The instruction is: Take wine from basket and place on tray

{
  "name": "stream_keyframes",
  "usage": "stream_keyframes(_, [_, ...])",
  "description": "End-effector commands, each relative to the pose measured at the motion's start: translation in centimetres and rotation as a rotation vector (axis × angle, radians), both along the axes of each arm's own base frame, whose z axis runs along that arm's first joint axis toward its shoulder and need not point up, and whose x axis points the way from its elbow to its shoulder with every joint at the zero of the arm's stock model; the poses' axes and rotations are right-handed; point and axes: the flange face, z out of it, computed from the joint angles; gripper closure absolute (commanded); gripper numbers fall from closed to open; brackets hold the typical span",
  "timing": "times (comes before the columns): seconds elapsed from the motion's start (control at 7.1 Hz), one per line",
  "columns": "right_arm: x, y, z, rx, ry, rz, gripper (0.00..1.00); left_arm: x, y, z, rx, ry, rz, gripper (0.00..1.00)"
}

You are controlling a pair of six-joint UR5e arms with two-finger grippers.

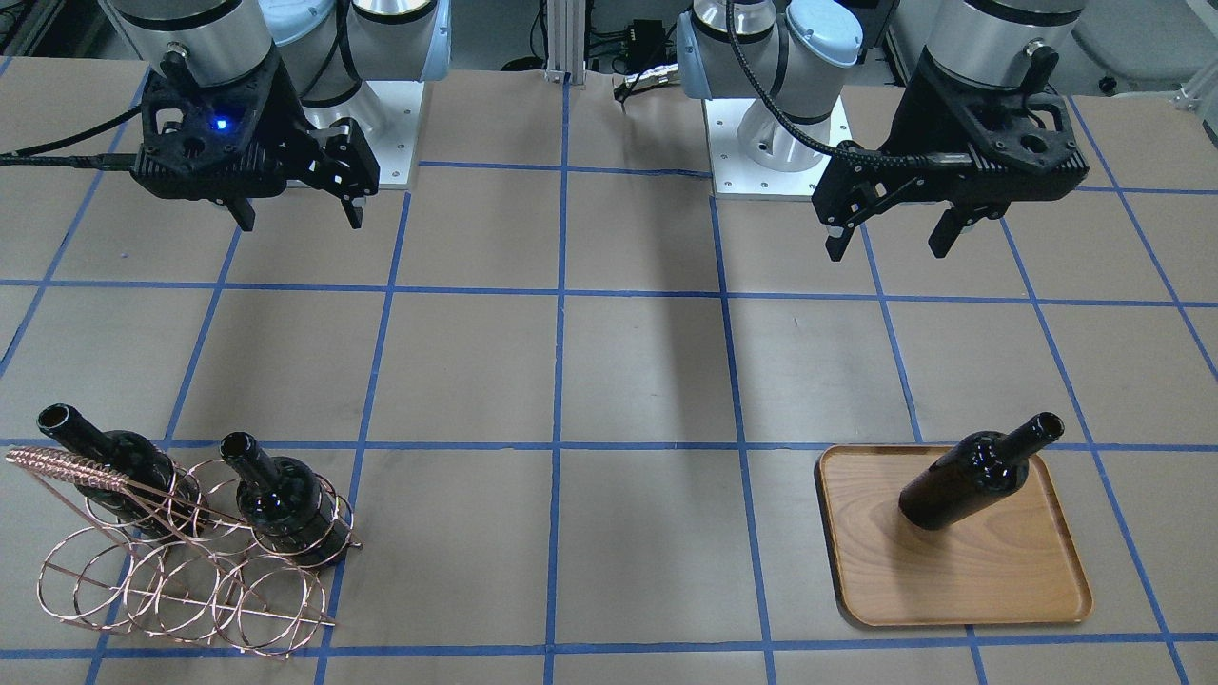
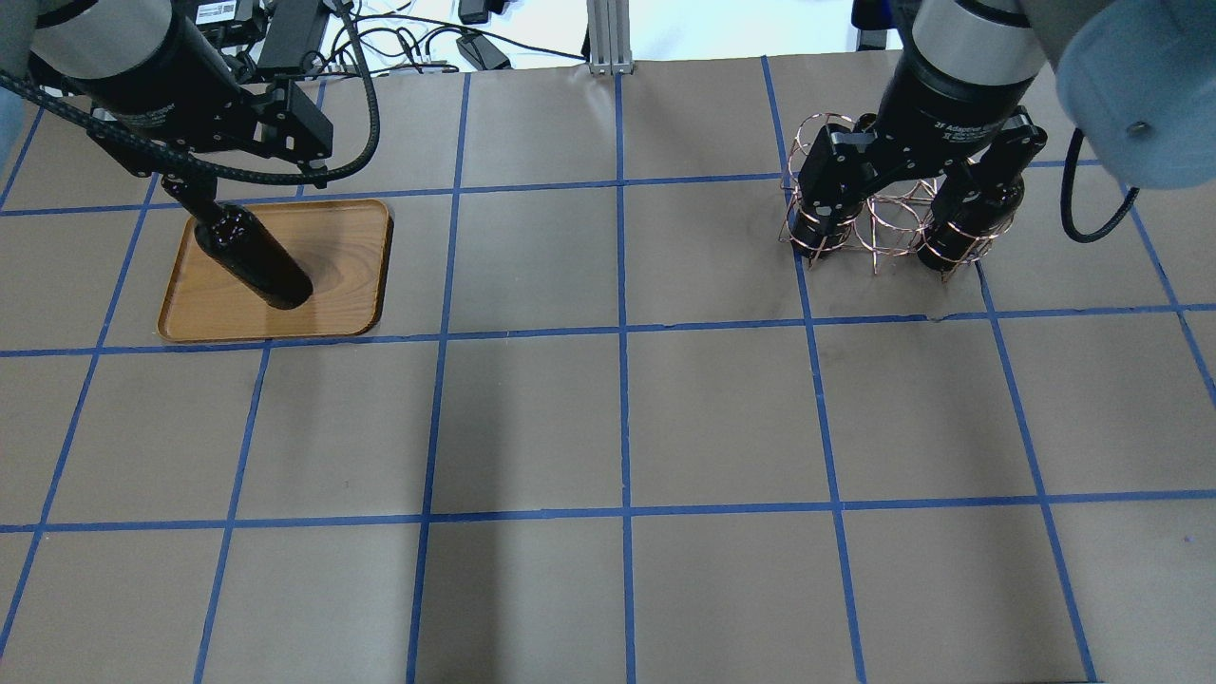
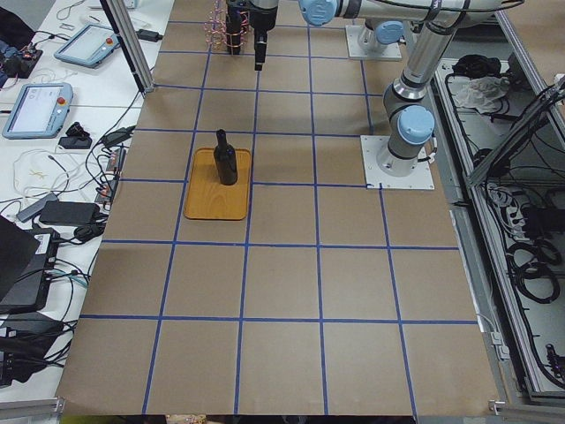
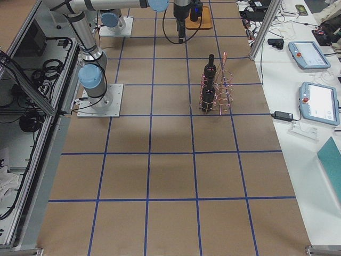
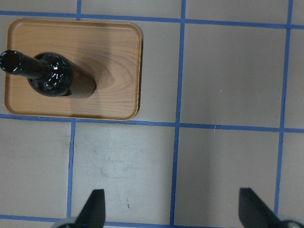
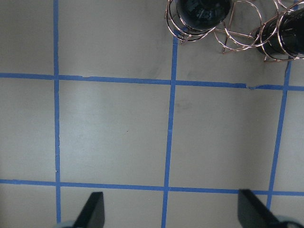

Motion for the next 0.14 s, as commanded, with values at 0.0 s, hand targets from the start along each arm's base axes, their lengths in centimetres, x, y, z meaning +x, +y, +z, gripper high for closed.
stream_keyframes(0.0, [0.02,0.00,0.00,0.000,-0.002,0.000,0.00,0.00,0.00,0.01,0.000,0.000,-0.002,0.00])
